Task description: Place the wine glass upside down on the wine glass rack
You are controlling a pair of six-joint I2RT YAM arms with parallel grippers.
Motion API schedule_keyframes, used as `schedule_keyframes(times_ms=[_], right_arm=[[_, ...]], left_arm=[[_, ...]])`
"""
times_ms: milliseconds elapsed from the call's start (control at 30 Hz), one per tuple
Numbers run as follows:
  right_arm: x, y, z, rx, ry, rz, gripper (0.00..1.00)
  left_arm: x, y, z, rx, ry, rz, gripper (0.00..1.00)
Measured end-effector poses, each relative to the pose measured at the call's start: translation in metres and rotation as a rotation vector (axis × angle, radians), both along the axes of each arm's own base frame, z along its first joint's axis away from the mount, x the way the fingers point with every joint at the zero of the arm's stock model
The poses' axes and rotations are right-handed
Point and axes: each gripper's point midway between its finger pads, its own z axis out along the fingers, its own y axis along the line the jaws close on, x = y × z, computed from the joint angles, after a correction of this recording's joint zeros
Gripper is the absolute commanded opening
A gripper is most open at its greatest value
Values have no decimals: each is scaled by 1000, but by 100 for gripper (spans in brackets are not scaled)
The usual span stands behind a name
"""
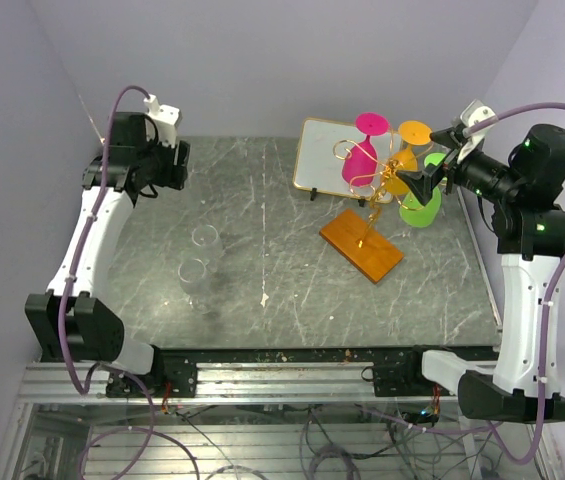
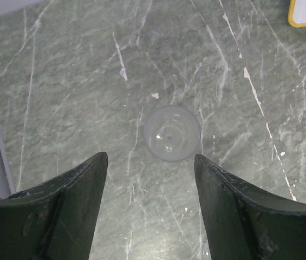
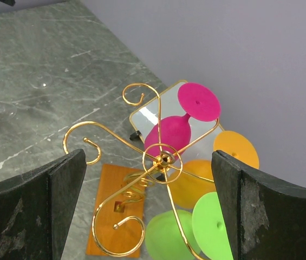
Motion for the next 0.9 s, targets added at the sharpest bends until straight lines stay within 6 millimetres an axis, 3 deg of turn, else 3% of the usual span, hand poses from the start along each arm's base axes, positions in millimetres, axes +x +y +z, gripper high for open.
schedule_keyframes(times_ms=[233,900], right_arm=[[-2,2,0,4,6,15,100],[-4,5,-1,10,14,30,100]], left_arm=[[12,-3,-24,26,65,5,61],[30,-5,-58,69,156,0,27]])
